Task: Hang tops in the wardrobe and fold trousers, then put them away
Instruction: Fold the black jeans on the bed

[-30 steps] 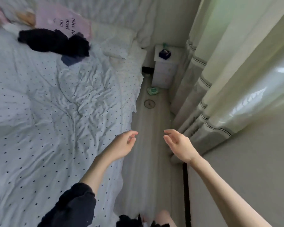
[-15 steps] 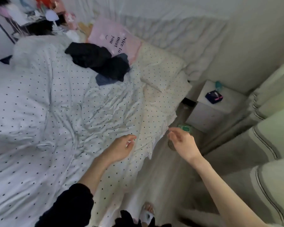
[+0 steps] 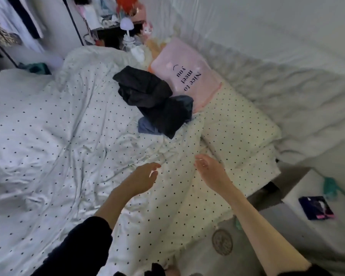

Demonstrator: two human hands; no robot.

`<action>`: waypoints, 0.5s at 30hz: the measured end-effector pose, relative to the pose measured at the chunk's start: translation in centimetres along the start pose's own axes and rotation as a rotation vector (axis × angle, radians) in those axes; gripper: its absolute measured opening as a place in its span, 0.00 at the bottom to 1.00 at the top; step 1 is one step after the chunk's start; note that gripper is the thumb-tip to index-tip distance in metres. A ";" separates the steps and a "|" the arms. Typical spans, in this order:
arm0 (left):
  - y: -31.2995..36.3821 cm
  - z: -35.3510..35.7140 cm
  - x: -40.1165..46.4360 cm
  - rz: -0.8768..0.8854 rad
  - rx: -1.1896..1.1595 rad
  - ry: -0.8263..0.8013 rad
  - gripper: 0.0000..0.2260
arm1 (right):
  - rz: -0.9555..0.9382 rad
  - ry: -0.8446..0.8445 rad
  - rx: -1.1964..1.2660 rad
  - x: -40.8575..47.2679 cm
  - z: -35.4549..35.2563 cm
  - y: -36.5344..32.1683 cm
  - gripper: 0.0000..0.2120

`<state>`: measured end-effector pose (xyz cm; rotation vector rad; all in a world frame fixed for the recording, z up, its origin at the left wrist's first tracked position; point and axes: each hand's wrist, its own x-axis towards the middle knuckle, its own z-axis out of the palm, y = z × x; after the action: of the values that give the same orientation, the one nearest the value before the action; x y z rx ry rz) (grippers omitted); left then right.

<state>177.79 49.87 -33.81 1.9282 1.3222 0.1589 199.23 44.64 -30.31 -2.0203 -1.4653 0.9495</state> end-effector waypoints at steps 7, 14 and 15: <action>1.2 -1.9 11.8 -0.147 0.039 0.051 0.16 | -0.018 -0.144 -0.131 16.4 -3.6 2.0 0.17; -1.5 -2.6 24.6 -0.303 0.048 0.199 0.18 | -0.267 -0.275 -0.300 35.4 -0.6 1.9 0.24; -1.6 -2.5 25.4 -0.311 0.046 0.219 0.18 | -0.313 -0.257 -0.328 37.2 -0.3 1.5 0.25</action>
<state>186.83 72.62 -41.01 1.7527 1.7672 0.1891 207.49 79.39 -40.84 -1.8476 -2.1238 0.9057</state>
